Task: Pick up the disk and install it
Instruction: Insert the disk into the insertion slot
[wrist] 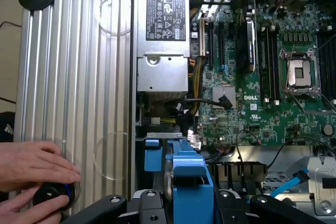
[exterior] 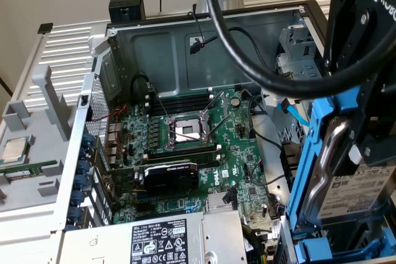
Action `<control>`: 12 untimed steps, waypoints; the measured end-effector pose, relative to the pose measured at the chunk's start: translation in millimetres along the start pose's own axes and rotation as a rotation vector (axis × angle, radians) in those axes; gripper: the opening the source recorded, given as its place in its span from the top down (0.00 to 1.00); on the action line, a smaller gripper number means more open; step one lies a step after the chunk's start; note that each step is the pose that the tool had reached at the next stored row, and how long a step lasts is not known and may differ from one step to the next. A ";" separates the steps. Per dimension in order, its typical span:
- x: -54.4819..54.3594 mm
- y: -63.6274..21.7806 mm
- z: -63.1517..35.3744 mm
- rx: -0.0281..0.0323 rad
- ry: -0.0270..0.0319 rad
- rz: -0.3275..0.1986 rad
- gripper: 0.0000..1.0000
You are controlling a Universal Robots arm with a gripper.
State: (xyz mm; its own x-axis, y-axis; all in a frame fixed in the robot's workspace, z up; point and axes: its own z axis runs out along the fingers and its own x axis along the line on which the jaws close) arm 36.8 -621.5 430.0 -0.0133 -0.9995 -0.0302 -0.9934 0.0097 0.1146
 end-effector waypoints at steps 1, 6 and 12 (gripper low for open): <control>0.0 -0.2 0.0 -0.0010 -0.0004 0.000 0.63; 0.0 -1.8 -0.2 -0.0125 -0.0006 0.000 0.63; 0.0 -4.6 -0.5 -0.0144 -0.0035 0.000 0.63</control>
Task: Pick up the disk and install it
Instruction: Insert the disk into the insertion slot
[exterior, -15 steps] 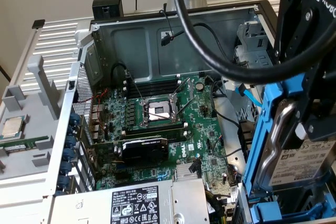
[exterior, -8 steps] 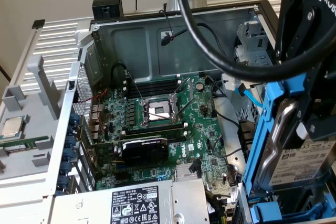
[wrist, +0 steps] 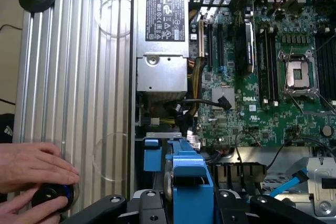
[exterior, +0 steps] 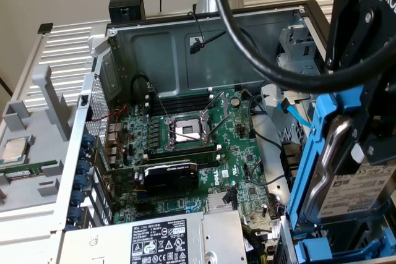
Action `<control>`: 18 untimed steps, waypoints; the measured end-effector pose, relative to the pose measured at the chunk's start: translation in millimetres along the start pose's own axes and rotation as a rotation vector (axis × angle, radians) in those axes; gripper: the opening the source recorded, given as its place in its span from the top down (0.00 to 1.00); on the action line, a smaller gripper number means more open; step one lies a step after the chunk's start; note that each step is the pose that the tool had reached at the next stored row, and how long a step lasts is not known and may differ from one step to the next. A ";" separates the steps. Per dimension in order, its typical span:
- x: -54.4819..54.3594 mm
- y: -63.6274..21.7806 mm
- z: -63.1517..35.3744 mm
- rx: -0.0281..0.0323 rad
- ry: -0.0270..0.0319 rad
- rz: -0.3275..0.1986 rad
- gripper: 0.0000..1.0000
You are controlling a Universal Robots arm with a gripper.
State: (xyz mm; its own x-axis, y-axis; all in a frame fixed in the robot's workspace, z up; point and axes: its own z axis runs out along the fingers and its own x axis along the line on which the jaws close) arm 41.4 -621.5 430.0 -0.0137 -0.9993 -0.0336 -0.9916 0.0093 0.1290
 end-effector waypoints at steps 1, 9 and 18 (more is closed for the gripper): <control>0.0 -0.1 0.0 -0.0003 -0.0004 0.000 0.63; 0.5 -0.4 2.3 -0.0017 -0.0033 0.000 0.63; 1.6 -0.7 4.1 -0.0026 -0.0055 -0.001 0.63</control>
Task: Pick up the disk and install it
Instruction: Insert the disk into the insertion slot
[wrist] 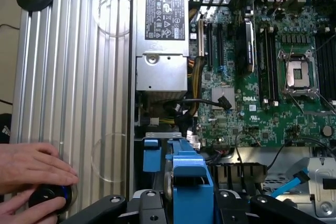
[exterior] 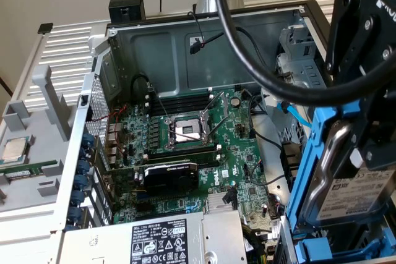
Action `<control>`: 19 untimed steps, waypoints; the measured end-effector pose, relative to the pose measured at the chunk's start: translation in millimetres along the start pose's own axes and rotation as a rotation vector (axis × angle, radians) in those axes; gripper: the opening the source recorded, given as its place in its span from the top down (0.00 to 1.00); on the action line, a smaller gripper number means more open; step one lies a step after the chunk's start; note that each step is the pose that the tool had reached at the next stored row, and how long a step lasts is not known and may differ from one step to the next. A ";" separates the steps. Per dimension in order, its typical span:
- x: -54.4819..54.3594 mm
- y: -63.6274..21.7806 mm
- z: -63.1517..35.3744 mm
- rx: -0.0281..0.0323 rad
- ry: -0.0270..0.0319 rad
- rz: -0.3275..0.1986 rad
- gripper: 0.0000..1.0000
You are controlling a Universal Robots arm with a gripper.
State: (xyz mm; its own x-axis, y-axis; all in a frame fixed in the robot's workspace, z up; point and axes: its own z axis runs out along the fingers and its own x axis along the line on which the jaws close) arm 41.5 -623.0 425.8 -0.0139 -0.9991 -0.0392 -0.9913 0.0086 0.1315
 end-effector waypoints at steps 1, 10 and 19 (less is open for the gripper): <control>0.0 0.0 0.1 0.0000 -0.0001 0.000 0.63; 0.4 -0.4 3.3 -0.0002 -0.0027 0.000 0.63; 0.7 0.0 5.1 -0.0004 -0.0065 -0.001 0.63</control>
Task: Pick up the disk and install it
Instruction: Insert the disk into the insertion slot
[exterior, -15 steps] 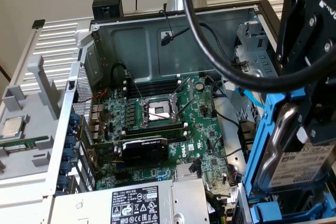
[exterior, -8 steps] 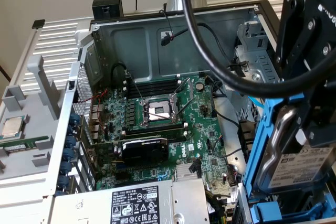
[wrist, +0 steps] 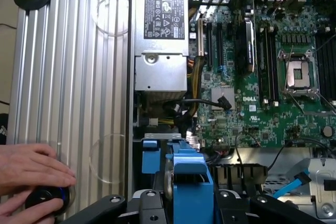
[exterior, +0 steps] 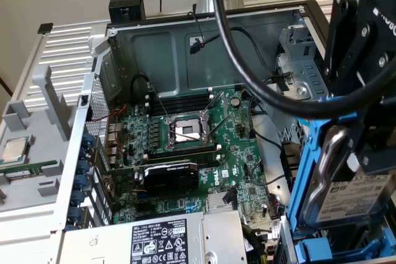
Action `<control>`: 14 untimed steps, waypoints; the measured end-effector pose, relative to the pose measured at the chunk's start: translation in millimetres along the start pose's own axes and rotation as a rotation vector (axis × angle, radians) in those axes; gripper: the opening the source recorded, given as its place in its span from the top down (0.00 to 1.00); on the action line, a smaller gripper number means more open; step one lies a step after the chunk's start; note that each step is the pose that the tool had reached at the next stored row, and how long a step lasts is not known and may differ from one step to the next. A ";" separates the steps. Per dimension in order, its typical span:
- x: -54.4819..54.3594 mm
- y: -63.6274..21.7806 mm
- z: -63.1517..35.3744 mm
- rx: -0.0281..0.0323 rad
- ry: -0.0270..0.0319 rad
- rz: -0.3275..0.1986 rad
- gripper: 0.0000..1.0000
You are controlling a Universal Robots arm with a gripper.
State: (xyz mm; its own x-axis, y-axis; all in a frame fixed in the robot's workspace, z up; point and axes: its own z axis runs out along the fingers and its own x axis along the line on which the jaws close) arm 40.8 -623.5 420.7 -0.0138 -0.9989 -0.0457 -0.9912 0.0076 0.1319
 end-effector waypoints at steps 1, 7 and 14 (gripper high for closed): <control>0.1 0.2 0.1 0.0001 -0.0004 0.000 0.63; 0.6 1.2 -0.2 0.0000 -0.0017 0.000 0.63; 0.3 2.4 -6.8 -0.0002 -0.0027 0.000 0.63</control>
State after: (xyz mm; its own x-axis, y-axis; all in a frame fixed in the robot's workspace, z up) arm 39.3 -624.1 427.7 -0.0138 -0.9987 -0.0484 -0.9912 0.0073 0.1320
